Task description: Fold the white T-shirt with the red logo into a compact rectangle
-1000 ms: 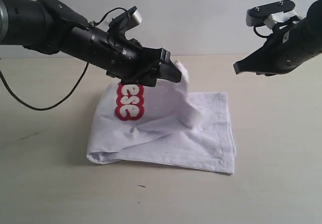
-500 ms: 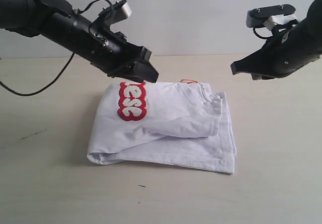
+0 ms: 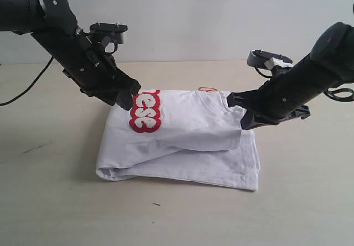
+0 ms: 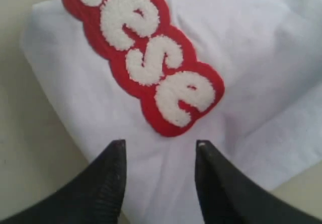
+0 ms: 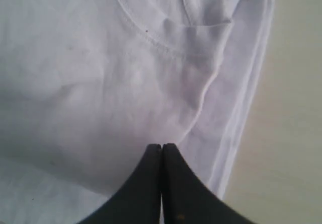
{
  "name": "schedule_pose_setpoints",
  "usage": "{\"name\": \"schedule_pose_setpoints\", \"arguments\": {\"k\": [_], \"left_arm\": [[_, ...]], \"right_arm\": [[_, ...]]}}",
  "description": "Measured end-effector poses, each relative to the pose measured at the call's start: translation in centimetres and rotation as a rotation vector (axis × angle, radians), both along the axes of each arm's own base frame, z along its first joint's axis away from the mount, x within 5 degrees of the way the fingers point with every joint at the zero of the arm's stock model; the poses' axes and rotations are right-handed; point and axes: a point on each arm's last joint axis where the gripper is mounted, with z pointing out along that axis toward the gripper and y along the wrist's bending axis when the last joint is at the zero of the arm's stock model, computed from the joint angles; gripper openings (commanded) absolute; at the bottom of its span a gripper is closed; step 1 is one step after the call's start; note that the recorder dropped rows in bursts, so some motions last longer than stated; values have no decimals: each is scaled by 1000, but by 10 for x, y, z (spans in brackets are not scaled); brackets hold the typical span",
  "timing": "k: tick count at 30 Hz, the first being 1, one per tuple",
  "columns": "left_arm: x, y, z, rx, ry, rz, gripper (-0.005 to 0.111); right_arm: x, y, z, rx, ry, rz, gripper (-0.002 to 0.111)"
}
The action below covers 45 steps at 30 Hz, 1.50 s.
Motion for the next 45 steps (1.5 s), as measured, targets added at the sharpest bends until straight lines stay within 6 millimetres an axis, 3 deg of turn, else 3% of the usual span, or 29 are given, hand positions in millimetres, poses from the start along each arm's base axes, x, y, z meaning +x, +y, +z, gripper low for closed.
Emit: {"name": "schedule_pose_setpoints", "arguments": {"k": [7, 9, 14, 17, 25, 31, 40, 42, 44, 45], "left_arm": [[1, 1, 0, 5, -5, 9, 44], [1, 1, 0, 7, -6, 8, 44], [1, 1, 0, 7, -6, 8, 44], [1, 1, 0, 7, -6, 8, 44], [0, 1, -2, 7, -3, 9, 44], [-3, 2, -8, 15, 12, 11, 44], [-2, 2, -7, 12, 4, 13, 44], [-2, 2, -7, 12, 4, 13, 44], [-2, 2, -7, 12, 4, 13, 44], [-2, 2, -7, 12, 3, 14, 44]], "right_arm": [[4, 6, -14, 63, -14, 41, 4], [5, 7, -14, 71, -17, 38, 13], [5, 7, -15, 76, -20, 35, 50], [5, 7, -15, 76, -20, 35, 57], [1, 10, -5, 106, -10, 51, 57], [0, 12, -25, 126, 74, 47, 57], [-5, 15, -26, 167, 124, 60, 54], [-3, 15, -26, 176, 114, 36, 49], [0, 15, -27, 179, 95, 7, 30], [1, 14, -27, 179, 90, 6, 15]]}}
